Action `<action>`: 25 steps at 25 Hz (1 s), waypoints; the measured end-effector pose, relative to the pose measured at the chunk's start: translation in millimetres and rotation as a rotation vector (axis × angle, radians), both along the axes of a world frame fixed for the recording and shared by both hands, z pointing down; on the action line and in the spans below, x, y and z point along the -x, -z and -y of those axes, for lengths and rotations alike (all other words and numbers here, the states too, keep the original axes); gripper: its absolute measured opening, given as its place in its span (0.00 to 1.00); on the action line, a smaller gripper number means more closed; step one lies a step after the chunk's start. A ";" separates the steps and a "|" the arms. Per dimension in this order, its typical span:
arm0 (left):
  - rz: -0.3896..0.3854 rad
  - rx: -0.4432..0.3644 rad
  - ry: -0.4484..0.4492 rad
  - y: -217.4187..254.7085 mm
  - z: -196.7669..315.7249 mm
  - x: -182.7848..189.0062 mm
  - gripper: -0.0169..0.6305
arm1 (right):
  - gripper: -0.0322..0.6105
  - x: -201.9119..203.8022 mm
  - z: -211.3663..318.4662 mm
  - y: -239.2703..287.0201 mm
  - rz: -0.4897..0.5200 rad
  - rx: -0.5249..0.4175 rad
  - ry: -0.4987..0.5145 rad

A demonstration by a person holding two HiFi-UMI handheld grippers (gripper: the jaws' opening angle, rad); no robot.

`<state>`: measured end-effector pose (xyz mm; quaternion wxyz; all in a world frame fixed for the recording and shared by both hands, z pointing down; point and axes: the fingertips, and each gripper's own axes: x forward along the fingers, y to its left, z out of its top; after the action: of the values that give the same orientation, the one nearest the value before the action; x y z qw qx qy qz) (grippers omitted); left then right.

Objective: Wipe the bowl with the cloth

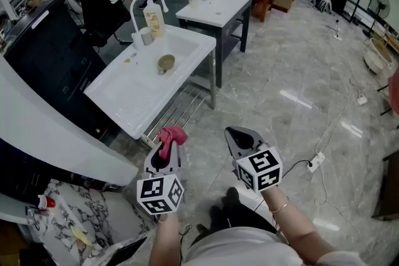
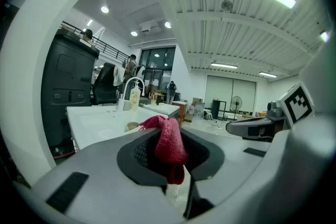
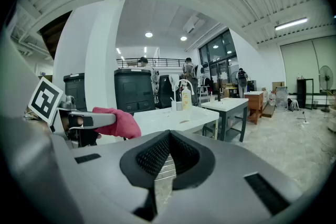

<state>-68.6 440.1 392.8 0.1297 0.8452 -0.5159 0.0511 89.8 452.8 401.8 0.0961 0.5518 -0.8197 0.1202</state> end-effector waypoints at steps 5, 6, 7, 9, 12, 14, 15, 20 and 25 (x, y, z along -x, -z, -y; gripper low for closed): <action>-0.010 0.029 0.002 -8.6 13.5 -11.2 0.16 | 0.06 -16.1 14.1 -7.9 0.035 0.029 -0.013; -0.009 0.039 -0.001 -11.3 16.0 -13.5 0.16 | 0.06 -19.4 16.8 -10.2 0.049 0.037 -0.021; -0.009 0.047 -0.001 -13.0 20.2 -14.9 0.16 | 0.06 -22.0 21.6 -11.1 0.060 0.039 -0.026; -0.013 0.052 0.011 -13.3 32.3 -16.3 0.16 | 0.06 -26.2 36.7 -8.9 0.074 0.028 -0.028; -0.010 0.048 0.031 -10.1 51.5 -21.4 0.16 | 0.06 -34.6 61.3 -0.5 0.085 0.004 -0.027; -0.008 0.048 0.040 -8.7 61.6 -27.1 0.16 | 0.06 -41.7 74.7 3.6 0.084 -0.004 -0.032; -0.008 0.046 0.043 -8.0 66.4 -30.0 0.16 | 0.06 -45.0 81.0 4.9 0.081 -0.007 -0.034; -0.003 0.029 0.063 -2.0 88.2 -39.8 0.16 | 0.06 -55.0 108.1 8.2 0.092 -0.005 -0.023; -0.007 0.025 0.087 -0.5 102.4 -45.0 0.16 | 0.14 -58.0 124.5 10.5 0.114 0.006 0.024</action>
<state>-23.6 337.7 393.3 0.1442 0.8205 -0.5510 0.0492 147.7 328.3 391.3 0.0523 0.5339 -0.8300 0.1529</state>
